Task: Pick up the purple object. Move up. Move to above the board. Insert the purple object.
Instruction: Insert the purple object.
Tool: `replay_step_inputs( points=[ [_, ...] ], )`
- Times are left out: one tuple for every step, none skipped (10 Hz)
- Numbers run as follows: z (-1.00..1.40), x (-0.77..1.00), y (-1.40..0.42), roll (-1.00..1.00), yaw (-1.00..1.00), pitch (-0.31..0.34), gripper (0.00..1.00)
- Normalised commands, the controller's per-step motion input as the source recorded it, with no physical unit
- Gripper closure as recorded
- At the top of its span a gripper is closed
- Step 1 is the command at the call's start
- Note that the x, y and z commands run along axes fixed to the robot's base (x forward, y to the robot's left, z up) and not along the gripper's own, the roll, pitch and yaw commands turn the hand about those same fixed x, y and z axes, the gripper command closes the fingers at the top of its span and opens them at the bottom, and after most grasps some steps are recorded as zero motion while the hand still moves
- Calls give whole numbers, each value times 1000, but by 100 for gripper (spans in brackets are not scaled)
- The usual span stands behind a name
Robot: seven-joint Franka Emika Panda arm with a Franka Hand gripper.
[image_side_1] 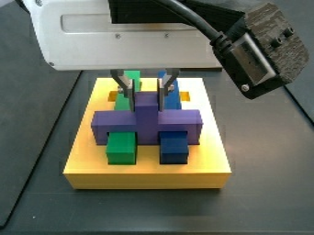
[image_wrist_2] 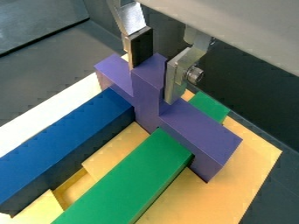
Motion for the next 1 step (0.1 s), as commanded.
replay_step_inputs(
  points=[
    [0,0,0,0,0,0,100]
  ],
)
